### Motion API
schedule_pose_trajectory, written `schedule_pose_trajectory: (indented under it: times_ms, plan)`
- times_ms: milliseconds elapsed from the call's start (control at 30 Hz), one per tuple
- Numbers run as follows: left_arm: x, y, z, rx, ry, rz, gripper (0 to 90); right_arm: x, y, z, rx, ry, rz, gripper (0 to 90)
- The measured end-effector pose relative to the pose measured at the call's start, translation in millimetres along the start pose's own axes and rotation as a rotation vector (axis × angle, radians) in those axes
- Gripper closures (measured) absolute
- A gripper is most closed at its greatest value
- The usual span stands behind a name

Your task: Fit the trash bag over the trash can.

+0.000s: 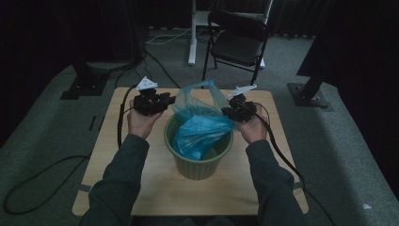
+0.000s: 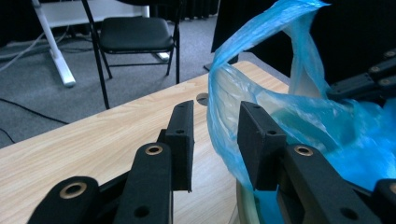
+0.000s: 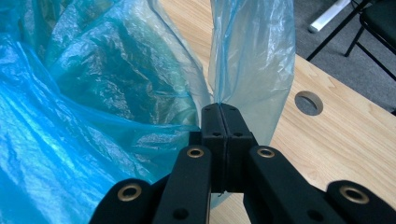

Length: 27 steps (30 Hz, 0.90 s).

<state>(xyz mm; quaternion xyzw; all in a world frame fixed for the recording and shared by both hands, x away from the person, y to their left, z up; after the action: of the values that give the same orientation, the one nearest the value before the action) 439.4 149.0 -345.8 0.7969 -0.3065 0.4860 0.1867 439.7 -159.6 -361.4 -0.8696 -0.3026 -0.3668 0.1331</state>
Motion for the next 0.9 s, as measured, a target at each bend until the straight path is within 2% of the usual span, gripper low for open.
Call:
schedule_pose_trajectory:
  times_ms: [133, 200, 267, 300, 367, 500, 533, 567, 700, 900]
  plan:
    - [-0.1, -0.7, 12.8, -0.021, -0.057, 0.013, 71.8, 0.5, -1.0, -0.3, 0.006, 0.000, -0.007, 89.8]
    - [-2.7, -0.6, 17.7, -0.029, -0.084, 0.024, 80.5, 0.3, -1.1, -0.7, 0.008, -0.002, -0.011, 89.8]
    - [-6.2, -3.2, 20.7, -0.052, -0.102, -0.001, 89.5, -0.2, -0.1, -1.1, 0.010, -0.003, -0.012, 89.8]
    - [-8.2, -4.4, 22.0, -0.064, -0.115, -0.010, 89.6, -0.8, 0.5, -1.5, 0.009, -0.006, -0.009, 89.8]
    - [-12.9, -6.1, 23.8, -0.051, -0.135, -0.008, 89.8, -2.2, 2.6, -1.3, 0.009, -0.010, -0.004, 89.8]
    - [-24.8, -15.2, 24.2, -0.057, -0.140, -0.064, 89.8, -5.8, 8.7, 0.6, 0.008, -0.023, 0.021, 89.9]
    - [-24.8, -15.2, 24.2, -0.057, -0.140, -0.064, 89.8, -5.8, 8.7, 0.6, 0.008, -0.023, 0.021, 89.9]
    - [-31.8, -17.8, 25.2, -0.062, -0.154, -0.075, 89.8, -6.7, 9.7, 1.2, 0.006, -0.026, 0.025, 89.8]
    - [-43.3, -19.5, 26.3, -0.079, -0.173, -0.082, 89.8, -13.8, 17.6, 4.0, 0.014, -0.043, 0.066, 89.9]
    - [-57.8, -21.7, 18.2, -0.099, -0.168, -0.105, 89.7, -26.3, 19.7, 2.6, 0.033, -0.055, 0.064, 89.9]
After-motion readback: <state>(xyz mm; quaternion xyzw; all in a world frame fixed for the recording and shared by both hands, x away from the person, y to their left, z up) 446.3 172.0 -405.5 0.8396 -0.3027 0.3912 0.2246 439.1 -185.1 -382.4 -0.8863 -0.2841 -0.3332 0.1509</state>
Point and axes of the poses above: each handheld gripper's, and its own axes: z roughly forward along the jaws, x roughly out of its top, y roughly to its right, the point moved 1 cm from there along z, roughly forward along the jaws, and after that the axes turned 6 degrees about z, right-handed, at the moved point
